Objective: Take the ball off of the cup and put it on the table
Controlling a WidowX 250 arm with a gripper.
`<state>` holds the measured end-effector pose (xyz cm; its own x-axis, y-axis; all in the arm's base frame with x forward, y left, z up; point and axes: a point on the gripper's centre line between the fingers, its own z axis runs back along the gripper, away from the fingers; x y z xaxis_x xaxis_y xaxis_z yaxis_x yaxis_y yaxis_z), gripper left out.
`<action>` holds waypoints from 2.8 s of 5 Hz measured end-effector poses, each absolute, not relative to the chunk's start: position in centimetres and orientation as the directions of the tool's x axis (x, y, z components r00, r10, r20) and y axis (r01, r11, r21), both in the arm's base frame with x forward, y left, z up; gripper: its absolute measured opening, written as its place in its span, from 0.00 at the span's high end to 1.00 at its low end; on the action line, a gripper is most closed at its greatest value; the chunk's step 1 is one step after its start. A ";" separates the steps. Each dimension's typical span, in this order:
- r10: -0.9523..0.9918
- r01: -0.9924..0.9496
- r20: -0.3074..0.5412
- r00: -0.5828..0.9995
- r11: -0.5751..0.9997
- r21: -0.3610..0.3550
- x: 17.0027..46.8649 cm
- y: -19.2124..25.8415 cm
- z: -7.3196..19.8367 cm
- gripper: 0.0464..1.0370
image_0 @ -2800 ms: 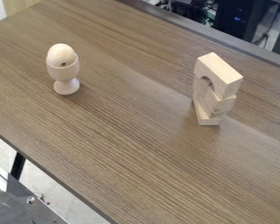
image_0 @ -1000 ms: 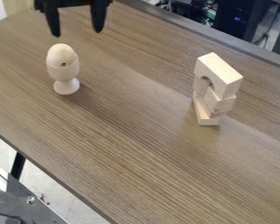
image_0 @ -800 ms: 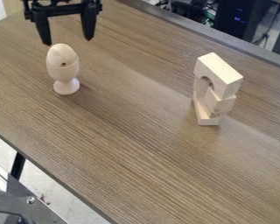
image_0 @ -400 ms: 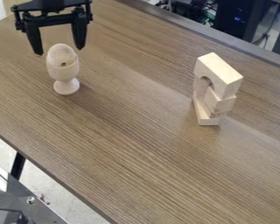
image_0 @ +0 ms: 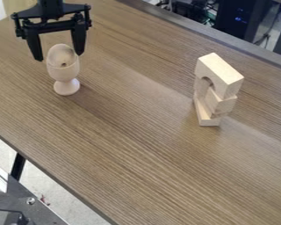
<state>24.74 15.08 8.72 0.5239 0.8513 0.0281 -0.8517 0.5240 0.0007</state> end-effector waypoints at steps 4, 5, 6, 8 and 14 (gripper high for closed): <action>0.858 -0.856 0.058 0.510 0.513 -0.065 25.1 15.0 8.0 0.29; 0.854 -0.841 0.084 0.514 0.521 -0.145 25.2 14.6 10.3 0.29; 0.853 -0.824 0.133 0.504 0.522 -0.220 25.3 14.2 12.8 0.29; 0.832 -0.793 0.159 0.531 0.554 -0.253 25.6 13.4 13.9 0.29; 0.580 -0.553 0.223 0.783 0.814 -0.177 34.4 8.4 5.8 0.29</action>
<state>34.42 8.43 5.80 0.7833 0.5802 0.2230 -0.5527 0.8143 -0.1772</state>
